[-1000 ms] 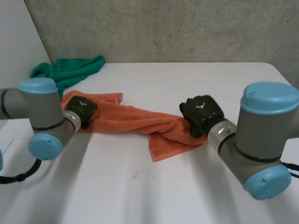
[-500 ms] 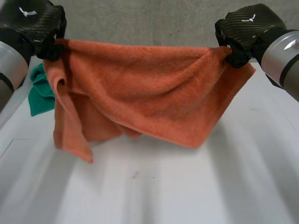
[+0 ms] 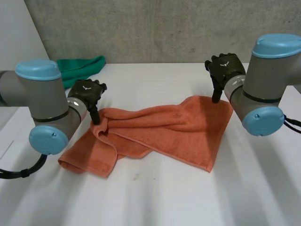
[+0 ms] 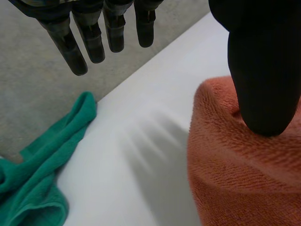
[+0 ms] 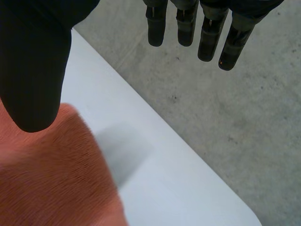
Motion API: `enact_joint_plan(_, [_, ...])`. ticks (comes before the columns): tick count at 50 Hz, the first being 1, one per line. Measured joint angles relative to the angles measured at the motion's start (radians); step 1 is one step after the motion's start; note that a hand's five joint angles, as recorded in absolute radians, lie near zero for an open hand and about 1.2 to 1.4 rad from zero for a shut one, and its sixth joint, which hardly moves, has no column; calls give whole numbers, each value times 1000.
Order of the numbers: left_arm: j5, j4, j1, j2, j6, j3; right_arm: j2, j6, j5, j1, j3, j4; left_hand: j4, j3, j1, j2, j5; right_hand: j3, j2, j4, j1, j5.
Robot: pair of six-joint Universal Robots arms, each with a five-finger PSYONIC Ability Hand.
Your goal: Fold the laundry.
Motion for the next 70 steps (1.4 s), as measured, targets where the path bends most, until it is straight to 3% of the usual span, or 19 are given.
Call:
enact_joint_plan(9, [-74, -2, -39, 166, -130, -170, -192, -11, -5, 0, 249, 14, 0, 0, 0, 0, 0, 0, 0, 0, 0, 0])
enact_joint_plan(11, [-84, -3, -60, 226, -226, -259, -297, -17, -52, 3, 429, 42, 3, 2, 6, 4, 5, 0, 0, 0, 0, -2])
enact_joint_plan(19, [-118, -12, -92, 271, -435, -393, -344, 21, -139, 6, 704, 34, 61, 47, 65, 55, 63, 11, 10, 3, 4, 2])
enact_joint_plan(24, [-149, -13, -93, 262, -490, -412, -337, 70, -156, 4, 796, -53, 61, 47, 65, 59, 63, 83, 81, 61, 52, 58])
enact_joint_plan(33, [-176, -13, -89, 242, -491, -403, -283, 107, -166, 0, 843, -208, 61, 47, 65, 59, 63, 248, 240, 229, 196, 204])
enact_joint_plan(52, [-174, -15, -92, 259, -484, -404, -221, 99, -180, -2, 810, -247, 61, 47, 65, 61, 63, 499, 498, 479, 409, 439])
enact_joint_plan(57, [-176, -16, -99, 260, -484, -408, -216, 98, -182, -3, 791, -261, 69, 47, 65, 65, 68, 675, 673, 656, 558, 620])
enact_joint_plan(61, [-178, -18, -112, 262, -485, -412, -215, 97, -184, -5, 771, -266, 69, 47, 65, 65, 68, 937, 942, 924, 762, 890])
enact_joint_plan(70, [-202, -17, -122, 280, -494, -422, -242, 64, -186, -11, 742, -254, 70, 47, 74, 68, 68, 962, 960, 956, 768, 922])
